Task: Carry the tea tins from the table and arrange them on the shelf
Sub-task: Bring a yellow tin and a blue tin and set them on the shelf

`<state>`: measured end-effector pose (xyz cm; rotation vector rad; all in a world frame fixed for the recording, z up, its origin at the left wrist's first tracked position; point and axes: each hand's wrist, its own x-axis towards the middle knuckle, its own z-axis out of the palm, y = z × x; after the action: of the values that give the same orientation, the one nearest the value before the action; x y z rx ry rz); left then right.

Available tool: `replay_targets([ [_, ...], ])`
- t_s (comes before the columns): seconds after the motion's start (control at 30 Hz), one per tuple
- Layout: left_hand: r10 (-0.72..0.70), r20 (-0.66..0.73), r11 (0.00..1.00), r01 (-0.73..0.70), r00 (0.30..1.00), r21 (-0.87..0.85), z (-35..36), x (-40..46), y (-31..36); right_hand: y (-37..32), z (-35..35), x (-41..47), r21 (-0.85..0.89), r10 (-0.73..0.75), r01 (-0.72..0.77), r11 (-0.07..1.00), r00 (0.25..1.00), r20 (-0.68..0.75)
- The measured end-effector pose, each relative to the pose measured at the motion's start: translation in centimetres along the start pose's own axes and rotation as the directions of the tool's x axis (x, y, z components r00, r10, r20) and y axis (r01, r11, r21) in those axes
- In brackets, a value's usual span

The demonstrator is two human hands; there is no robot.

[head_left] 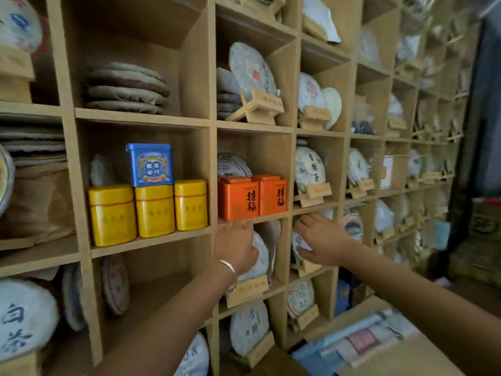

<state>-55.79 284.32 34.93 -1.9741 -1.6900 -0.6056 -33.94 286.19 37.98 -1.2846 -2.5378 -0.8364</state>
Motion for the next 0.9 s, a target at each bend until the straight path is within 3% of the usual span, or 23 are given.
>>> replay_targets([
  [0.1,-0.043,-0.014,0.998,0.042,0.999,-0.056,-0.3,-1.6,-1.6,-1.9,0.0,0.5,0.030,0.010,-0.011,1.000,1.000,0.013],
  [0.2,-0.067,-0.048,0.998,0.067,0.997,0.007,-2.2,-2.6,-5.1,-6.1,-0.8,4.1,0.104,-0.041,0.042,0.994,0.999,-0.012],
  [0.4,-0.136,-0.119,0.987,0.145,0.984,0.070,-7.3,-1.8,-11.6,-12.1,-3.2,12.1,0.310,-0.061,0.128,0.942,0.975,-0.215],
  [0.57,-0.189,-0.132,0.978,0.199,0.973,0.062,-8.8,0.7,-12.3,-12.1,-4.7,16.6,0.393,0.038,0.095,0.915,0.948,-0.316],
  [0.73,-0.208,-0.107,0.973,0.217,0.972,0.081,-7.5,2.6,-11.3,-11.0,-4.4,18.9,0.370,-0.011,0.149,0.917,0.937,-0.350],
  [0.9,-0.239,-0.178,0.964,0.255,0.955,0.076,-6.6,4.3,-10.8,-10.1,-3.6,19.7,0.348,-0.045,0.175,0.921,0.935,-0.353],
])
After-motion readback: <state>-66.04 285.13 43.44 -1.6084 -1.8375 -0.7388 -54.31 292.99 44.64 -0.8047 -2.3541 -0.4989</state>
